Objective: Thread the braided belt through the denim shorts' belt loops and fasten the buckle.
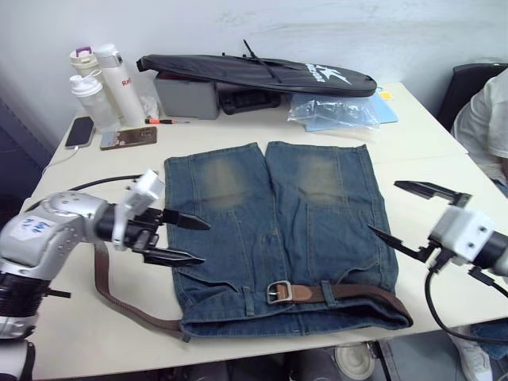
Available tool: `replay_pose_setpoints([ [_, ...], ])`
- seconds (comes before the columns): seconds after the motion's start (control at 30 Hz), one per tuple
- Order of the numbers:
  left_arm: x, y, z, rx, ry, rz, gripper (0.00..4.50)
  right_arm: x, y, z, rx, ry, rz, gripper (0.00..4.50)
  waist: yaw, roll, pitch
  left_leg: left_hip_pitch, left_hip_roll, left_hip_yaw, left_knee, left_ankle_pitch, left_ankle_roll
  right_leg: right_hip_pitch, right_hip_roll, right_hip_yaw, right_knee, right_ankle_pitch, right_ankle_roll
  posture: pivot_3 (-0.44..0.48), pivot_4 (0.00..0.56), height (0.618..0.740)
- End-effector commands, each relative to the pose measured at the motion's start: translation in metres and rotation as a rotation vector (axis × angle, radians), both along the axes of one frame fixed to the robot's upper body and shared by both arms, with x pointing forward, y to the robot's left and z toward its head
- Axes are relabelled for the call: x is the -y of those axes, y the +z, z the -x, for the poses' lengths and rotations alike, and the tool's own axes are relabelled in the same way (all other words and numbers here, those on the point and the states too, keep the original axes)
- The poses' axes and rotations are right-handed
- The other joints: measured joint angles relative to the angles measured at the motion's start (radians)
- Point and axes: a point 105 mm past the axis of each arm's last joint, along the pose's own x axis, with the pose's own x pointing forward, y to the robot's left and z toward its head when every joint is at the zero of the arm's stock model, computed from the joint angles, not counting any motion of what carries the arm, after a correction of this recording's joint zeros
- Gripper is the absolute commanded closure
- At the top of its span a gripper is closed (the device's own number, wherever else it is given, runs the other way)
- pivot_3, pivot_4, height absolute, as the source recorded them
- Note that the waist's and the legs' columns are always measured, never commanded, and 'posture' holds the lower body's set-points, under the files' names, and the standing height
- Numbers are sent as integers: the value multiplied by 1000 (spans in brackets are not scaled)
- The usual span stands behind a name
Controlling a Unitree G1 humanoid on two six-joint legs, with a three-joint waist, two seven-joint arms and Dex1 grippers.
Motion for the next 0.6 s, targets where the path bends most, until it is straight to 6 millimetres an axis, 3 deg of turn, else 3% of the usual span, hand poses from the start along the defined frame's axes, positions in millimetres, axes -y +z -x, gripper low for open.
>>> replay_pose_setpoints([
  [0.03, 16, -2, -34, 119, 113, -150, 32, -18, -11, -34, -263, -121, -120, 0, 1, 0, 0, -1, 0, 0, 0, 0, 1, -3, 0, 0, -1, 1, 0, 0, 150, 642],
  [0.27, 14, -33, -90, 213, 287, -363, 32, -38, -34, -71, -550, -224, -181, 0, 19, 2, -4, -5, -3, 2, -6, 4, 2, -10, -1, 0, -3, 4, -1, 0, 150, 642],
  [0.37, 8, -51, -99, 221, 320, -428, 32, -41, -46, -71, -651, -236, -187, 0, 20, 3, -6, -6, -3, 3, -7, 5, 5, -11, -1, -1, -1, 5, 2, 0, 150, 642],
  [0.6, 15, -89, -95, 146, 299, -468, 32, -30, -78, -69, -738, -291, -76, 0, 20, 6, -11, -6, -5, 5, -8, 5, 5, -9, -5, -3, -4, 7, 4, 0, 150, 642],
])
